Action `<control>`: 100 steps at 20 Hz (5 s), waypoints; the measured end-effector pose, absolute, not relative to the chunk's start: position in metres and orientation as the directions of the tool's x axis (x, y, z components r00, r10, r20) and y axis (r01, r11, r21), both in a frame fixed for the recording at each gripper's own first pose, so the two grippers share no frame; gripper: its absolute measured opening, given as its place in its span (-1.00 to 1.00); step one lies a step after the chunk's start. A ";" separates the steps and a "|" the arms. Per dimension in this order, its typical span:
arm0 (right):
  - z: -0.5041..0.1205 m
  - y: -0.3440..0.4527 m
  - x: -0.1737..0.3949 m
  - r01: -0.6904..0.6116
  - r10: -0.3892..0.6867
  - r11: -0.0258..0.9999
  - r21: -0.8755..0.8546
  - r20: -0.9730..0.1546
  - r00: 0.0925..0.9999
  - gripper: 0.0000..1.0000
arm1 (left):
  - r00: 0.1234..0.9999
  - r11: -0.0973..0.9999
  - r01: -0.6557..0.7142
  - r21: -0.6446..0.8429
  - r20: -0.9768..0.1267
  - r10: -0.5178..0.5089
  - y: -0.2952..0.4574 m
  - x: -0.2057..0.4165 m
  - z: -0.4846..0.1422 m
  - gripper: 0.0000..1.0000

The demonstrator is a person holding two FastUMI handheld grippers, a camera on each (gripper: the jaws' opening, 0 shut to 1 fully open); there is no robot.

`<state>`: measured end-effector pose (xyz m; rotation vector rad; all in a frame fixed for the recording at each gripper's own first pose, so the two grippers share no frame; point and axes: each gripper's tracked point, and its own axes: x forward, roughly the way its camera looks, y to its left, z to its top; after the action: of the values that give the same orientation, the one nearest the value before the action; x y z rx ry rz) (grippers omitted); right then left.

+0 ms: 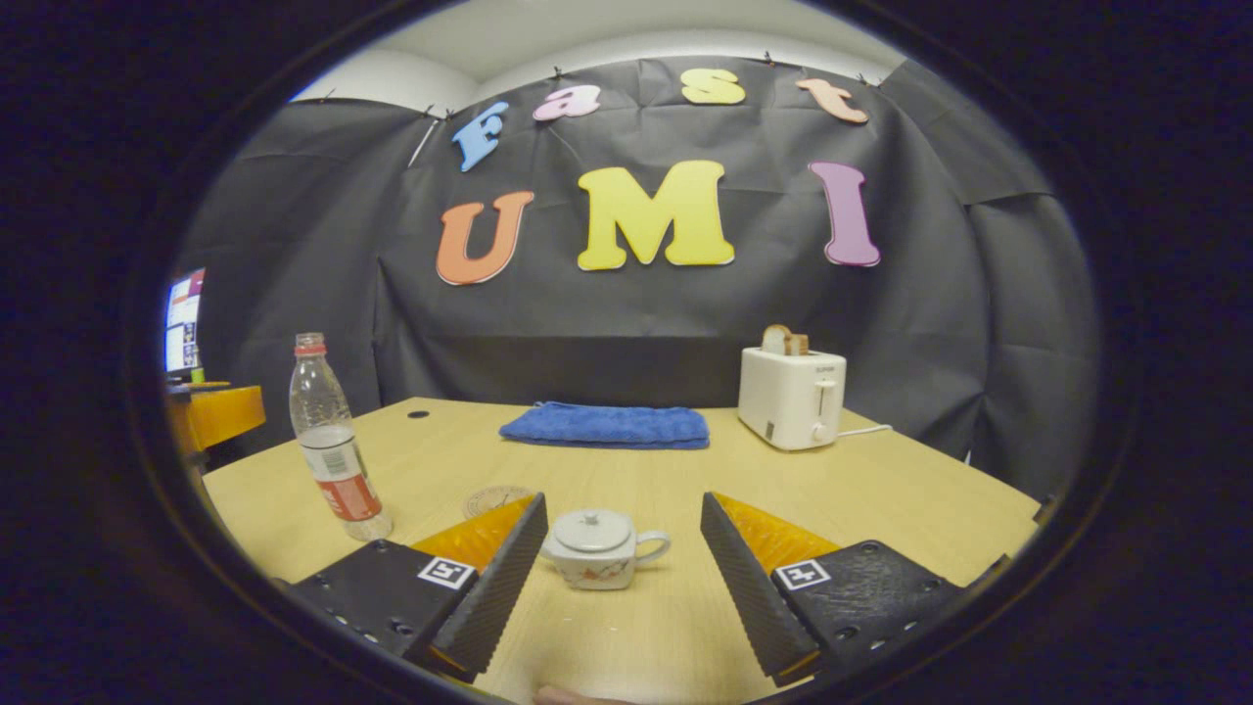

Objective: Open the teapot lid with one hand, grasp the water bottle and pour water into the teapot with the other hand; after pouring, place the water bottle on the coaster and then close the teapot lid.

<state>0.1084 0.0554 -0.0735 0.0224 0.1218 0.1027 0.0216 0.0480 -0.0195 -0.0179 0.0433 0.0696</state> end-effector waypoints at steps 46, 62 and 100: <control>-0.046 -0.004 0.111 -0.093 0.095 0.995 0.023 -0.082 0.992 -1.00 | 0.995 0.998 0.060 0.016 -0.076 -0.059 0.036 0.110 -0.082 0.60; -0.078 -0.082 0.095 0.017 -0.010 0.998 0.056 -0.131 0.991 -1.00 | 0.986 0.783 0.023 0.622 -0.142 0.084 0.009 0.097 -0.050 0.54; -0.077 -0.134 0.101 0.090 -0.086 0.996 0.026 -0.128 0.988 -1.00 | 0.953 -0.258 0.274 0.927 -0.225 0.204 -0.050 0.121 -0.057 0.52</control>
<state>0.1007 -0.1341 -0.0767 0.0316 0.1268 -0.0885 0.1208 -0.0495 -0.0569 1.8443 0.3506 -0.0692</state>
